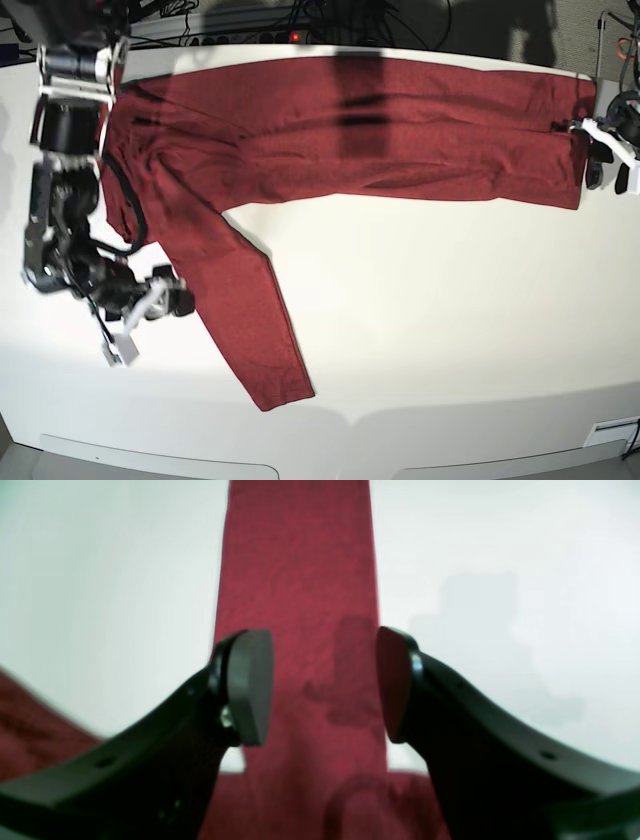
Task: Fold the T-shirt properly
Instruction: 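Release the right gripper and move it to the loose sleeve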
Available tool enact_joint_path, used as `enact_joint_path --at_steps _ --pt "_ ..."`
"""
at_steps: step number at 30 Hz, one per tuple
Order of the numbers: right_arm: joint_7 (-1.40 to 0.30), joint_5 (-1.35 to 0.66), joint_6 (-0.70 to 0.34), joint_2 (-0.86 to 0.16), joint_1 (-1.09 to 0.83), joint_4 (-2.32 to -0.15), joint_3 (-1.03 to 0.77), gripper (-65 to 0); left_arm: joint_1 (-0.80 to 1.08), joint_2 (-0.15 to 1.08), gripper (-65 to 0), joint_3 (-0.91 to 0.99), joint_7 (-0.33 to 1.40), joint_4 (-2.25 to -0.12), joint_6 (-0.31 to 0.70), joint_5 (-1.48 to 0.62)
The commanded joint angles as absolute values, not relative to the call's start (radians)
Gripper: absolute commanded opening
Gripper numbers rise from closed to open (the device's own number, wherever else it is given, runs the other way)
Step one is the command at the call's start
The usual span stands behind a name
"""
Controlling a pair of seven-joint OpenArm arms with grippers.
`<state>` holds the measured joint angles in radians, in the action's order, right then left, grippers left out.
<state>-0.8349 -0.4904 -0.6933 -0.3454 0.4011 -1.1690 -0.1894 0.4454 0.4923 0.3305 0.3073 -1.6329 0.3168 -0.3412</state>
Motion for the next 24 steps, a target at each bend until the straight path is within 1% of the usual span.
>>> enact_joint_path --at_steps 1,8,13,16,20,24 --pt "-0.799 -0.478 -0.698 -0.345 0.459 -1.144 -0.186 -32.0 0.442 0.51 -36.2 0.342 0.282 -1.65 0.313 -0.35" --pt "-0.654 -0.292 -0.654 -0.31 0.656 -0.831 -0.168 -32.0 0.442 0.51 -36.2 0.342 0.282 -1.65 0.313 -0.35" --pt "-0.56 -0.179 -0.634 -0.287 0.752 -0.657 -0.168 -32.0 0.443 0.51 -36.2 0.342 0.267 -1.65 0.313 -0.349" --pt "-0.525 -0.114 -0.582 -0.269 0.788 -0.564 -0.169 -32.0 0.439 0.51 -36.2 0.342 0.268 -1.65 0.313 -0.349" --pt "-0.473 -0.023 -0.553 -0.249 0.812 -0.456 -0.169 -32.0 0.432 0.511 -36.2 0.342 0.269 -1.65 0.313 -0.349" --pt "-0.46 -0.002 -0.54 -0.24 0.811 -0.408 -0.169 -32.0 0.432 0.51 -36.2 0.342 0.268 -1.65 0.313 -0.349"
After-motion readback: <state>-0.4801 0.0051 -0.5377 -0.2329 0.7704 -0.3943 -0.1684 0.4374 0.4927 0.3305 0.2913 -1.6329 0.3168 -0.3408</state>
